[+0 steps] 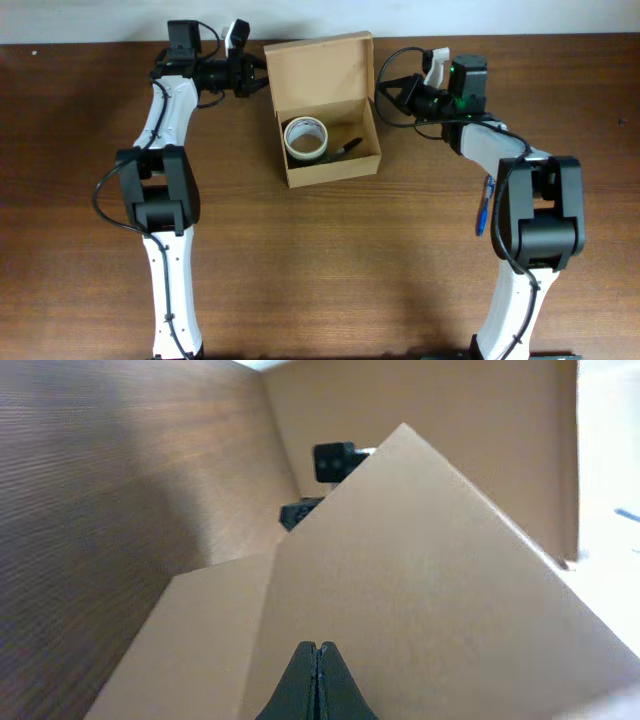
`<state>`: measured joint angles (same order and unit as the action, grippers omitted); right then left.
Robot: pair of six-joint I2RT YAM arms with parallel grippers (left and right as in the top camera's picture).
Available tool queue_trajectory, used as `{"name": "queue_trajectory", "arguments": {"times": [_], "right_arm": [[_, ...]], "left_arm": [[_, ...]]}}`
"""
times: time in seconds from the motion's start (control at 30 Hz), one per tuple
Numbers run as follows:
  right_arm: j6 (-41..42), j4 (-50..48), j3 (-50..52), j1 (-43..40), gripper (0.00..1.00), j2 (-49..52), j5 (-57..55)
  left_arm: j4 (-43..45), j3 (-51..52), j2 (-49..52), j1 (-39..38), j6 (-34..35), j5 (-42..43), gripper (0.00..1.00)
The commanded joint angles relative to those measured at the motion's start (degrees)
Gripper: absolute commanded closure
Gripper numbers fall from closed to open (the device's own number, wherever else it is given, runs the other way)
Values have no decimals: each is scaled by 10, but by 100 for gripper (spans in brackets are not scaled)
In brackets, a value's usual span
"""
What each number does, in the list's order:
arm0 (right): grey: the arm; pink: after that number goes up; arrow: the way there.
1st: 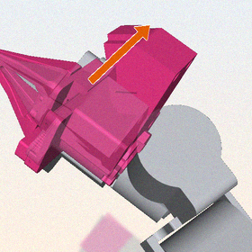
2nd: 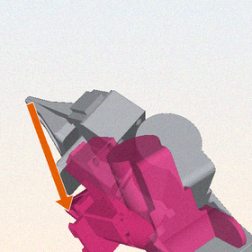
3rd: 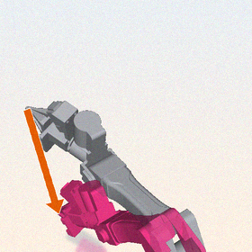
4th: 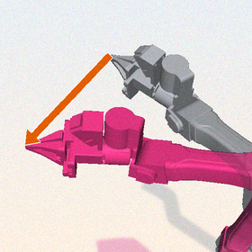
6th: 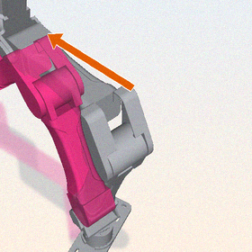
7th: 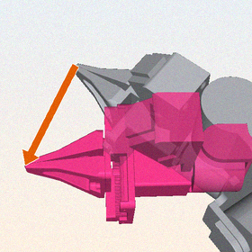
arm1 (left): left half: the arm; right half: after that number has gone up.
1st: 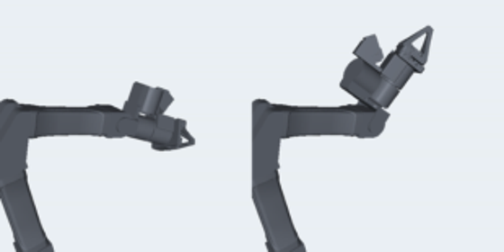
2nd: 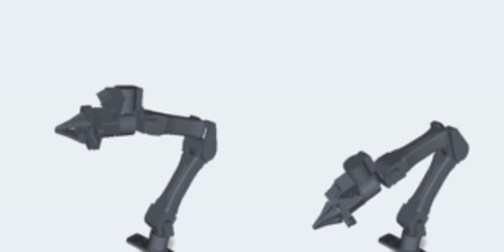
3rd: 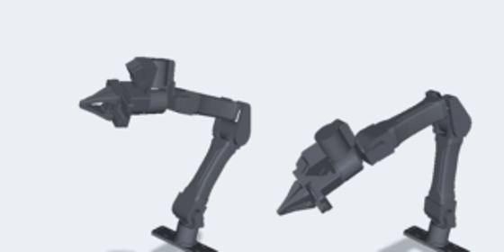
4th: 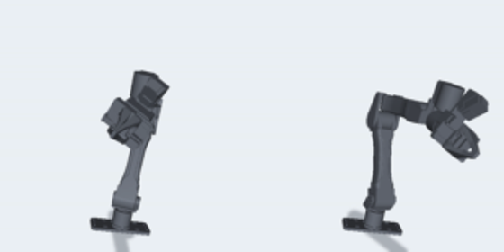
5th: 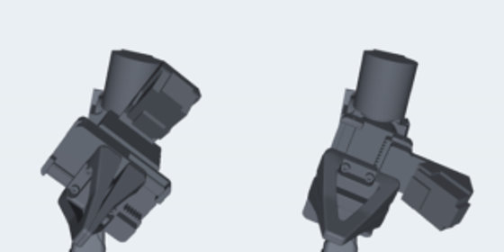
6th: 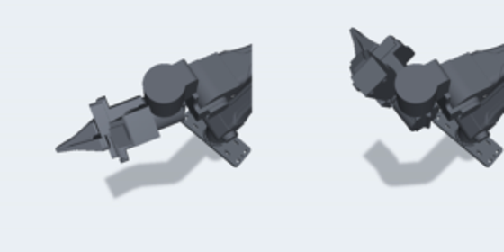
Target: Pack container
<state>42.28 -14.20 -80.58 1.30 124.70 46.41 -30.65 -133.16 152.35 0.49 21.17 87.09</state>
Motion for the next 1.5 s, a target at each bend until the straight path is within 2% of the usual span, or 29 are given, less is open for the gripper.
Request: {"name": "queue_trajectory", "arguments": {"times": [0.0, 0.8, 1.23, 1.27, 1.37, 1.43, 1.47], "right_arm": [[2, -2, -5, 0, 96, 2, 43], [2, -2, -105, -13, 96, 2, 294], [33, -2, -109, -10, 96, -5, 336], [33, -2, -109, -8, 96, -5, 340], [42, -2, -109, 2, 96, -6, 350], [48, -2, -109, 7, 96, -6, 353], [49, -2, -109, 11, 96, -6, 355]], "left_arm": [[3, 0, 3, -15, 7, 31, 98], [5, -1, -77, -36, -2, 14, 98], [-28, -1, -125, -37, -11, -31, 98], [-39, -1, -126, -37, -16, -36, 98], [-138, -1, -131, -40, -92, -87, 99], [-235, -1, -133, -44, -169, -129, 98], [-311, -1, -133, -49, -229, -166, 99]]}}
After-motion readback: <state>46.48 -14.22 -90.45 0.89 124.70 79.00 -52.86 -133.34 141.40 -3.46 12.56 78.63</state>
